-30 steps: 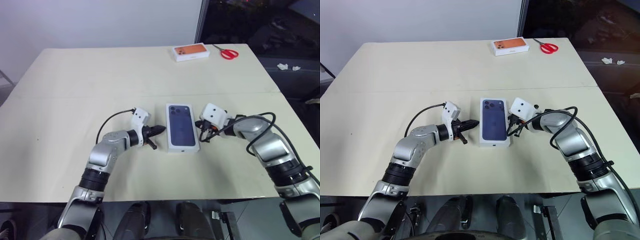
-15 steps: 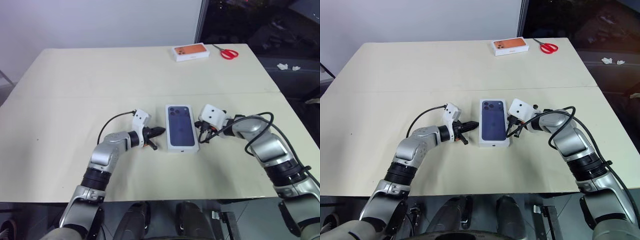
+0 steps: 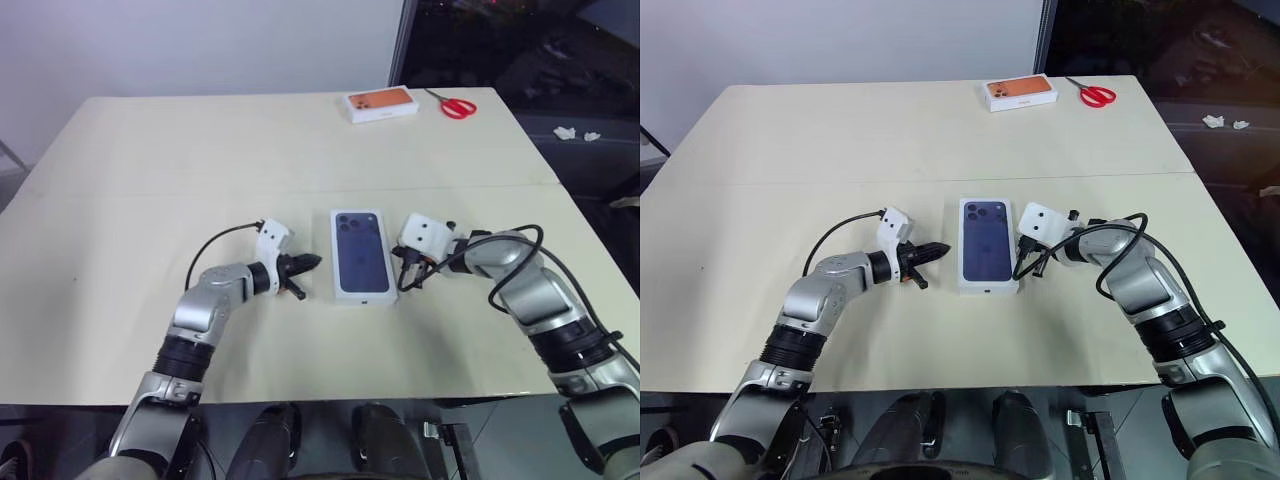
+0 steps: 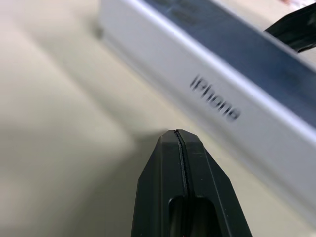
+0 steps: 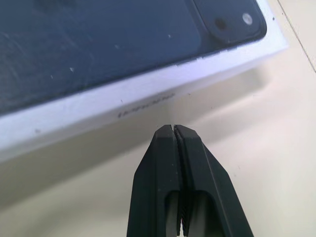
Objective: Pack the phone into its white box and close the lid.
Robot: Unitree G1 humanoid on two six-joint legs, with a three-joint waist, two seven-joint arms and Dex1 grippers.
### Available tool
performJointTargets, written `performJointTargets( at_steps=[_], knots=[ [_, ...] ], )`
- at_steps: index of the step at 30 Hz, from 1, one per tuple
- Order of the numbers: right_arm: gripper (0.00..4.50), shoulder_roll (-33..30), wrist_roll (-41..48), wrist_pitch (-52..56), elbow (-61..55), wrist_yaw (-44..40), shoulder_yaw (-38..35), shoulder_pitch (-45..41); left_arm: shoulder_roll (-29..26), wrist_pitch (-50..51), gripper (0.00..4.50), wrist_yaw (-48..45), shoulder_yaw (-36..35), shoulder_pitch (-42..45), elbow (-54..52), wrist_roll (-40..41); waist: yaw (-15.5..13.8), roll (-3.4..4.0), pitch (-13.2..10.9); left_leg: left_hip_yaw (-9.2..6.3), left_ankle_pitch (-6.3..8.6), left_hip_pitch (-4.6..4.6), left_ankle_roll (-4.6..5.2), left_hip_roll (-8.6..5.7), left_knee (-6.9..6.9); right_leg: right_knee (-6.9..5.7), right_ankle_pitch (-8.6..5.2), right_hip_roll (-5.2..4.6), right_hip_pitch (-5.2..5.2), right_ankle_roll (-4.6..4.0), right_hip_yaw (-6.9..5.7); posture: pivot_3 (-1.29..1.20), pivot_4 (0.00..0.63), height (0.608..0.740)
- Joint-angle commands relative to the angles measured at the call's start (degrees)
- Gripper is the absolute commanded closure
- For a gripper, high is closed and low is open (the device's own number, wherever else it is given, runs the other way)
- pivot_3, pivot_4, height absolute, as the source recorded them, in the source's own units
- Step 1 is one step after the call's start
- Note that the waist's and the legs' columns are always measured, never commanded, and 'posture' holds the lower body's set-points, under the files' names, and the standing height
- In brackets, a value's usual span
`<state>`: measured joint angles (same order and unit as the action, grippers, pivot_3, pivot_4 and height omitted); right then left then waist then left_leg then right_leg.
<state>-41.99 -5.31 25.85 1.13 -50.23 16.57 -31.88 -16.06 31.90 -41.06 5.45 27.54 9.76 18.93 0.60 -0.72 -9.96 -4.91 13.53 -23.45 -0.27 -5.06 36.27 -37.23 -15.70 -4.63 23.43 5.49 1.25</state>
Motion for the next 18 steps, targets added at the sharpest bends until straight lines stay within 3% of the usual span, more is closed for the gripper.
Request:
performJointTargets(
  at_steps=[1,10,18],
  knots=[
    [4.44,-2.13,-2.26,-3.71,2.24,0.78,-1.9,-3.84,-1.09,-0.9,4.5,0.06,-2.85,0.53,-3.45,1.37,0.01,0.0,0.0,0.01,0.0,0.0,0.0,0.0,0.0,0.0,0.0,0.0,0.0,0.0,0.0,0.0,0.15,0.74],
    [4.44,5.32,8.17,2.55,1.21,1.68,-10.57,-11.25,3.1,-0.23,4.5,1.41,-3.65,4.87,-5.67,3.48,-0.1,-0.02,0.01,-0.01,-0.02,0.0,-0.03,0.01,-0.01,0.0,0.0,0.01,0.0,0.0,-0.01,0.0,0.15,0.74],
    [4.44,6.27,1.19,-0.03,-1.44,3.39,-1.06,-2.91,7.22,-4.88,4.5,0.66,1.74,7.36,2.79,-1.08,-0.04,-0.02,0.02,0.02,-0.02,0.0,-0.04,-0.06,0.08,-0.02,0.0,-0.02,-0.05,0.0,0.0,0.0,0.15,0.74]
  ],
)
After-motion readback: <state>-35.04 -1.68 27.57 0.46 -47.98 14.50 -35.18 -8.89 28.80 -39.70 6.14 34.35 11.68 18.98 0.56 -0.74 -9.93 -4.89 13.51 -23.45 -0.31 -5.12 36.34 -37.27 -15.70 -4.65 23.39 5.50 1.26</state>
